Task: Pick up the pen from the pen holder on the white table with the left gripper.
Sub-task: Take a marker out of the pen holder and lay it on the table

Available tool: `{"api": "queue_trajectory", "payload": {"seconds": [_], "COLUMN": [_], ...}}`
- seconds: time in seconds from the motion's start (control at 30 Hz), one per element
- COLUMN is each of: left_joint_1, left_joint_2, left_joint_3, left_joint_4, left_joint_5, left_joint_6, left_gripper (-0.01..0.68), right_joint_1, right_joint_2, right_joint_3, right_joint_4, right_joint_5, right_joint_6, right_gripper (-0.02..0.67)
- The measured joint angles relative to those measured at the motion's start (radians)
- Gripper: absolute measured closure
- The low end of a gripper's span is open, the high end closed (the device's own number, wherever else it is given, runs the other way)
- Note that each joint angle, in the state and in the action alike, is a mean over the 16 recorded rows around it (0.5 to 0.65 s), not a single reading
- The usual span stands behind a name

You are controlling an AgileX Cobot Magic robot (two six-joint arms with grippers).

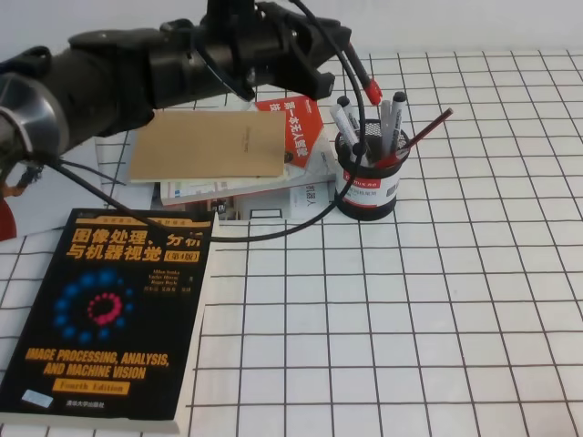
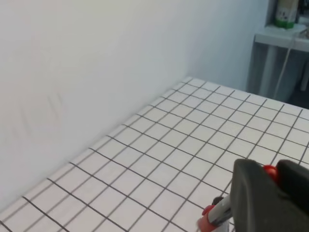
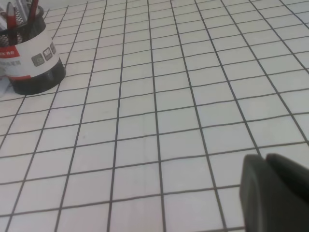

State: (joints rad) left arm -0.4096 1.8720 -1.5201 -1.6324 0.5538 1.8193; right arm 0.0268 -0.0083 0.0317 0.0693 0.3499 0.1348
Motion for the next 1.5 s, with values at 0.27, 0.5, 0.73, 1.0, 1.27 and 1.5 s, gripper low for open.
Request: {"api": "queue_trajectory", "payload": {"seconds": [0.27, 0.5, 0.73, 1.0, 1.27, 1.5], "left_joint_1": [0.0, -0.01, -0.026, -0.022, 0.037, 0.088], "left_joint_2": [-0.147, -0.221, -0.182, -0.015, 0.164, 0.249], "left_joint_3": [-0.011, -0.066, -0.144, -0.189, -0.195, -0.197], "left_joint_4": [0.398, 1.0, 1.399, 1.367, 1.143, 1.042], "left_joint_5": [-0.004, 0.17, 0.448, 0.631, 0.666, 0.661], "left_joint_6": [-0.359, -0.92, -1.364, -1.535, -1.54, -1.536], "left_gripper": [0.634, 0.635, 0.635, 0.635, 0.635, 0.635], "right_joint_1": [0.0, 0.0, 0.0, 0.0, 0.0, 0.0], "right_joint_2": [0.0, 0.0, 0.0, 0.0, 0.0, 0.0], "right_joint_3": [0.0, 0.0, 0.0, 0.0, 0.0, 0.0], "right_joint_4": [0.0, 0.0, 0.0, 0.0, 0.0, 0.0], "right_joint_5": [0.0, 0.0, 0.0, 0.0, 0.0, 0.0], "right_joint_6": [0.0, 0.0, 0.0, 0.0, 0.0, 0.0], "right_gripper": [0.665, 0.665, 0.665, 0.665, 0.665, 0.665]}}
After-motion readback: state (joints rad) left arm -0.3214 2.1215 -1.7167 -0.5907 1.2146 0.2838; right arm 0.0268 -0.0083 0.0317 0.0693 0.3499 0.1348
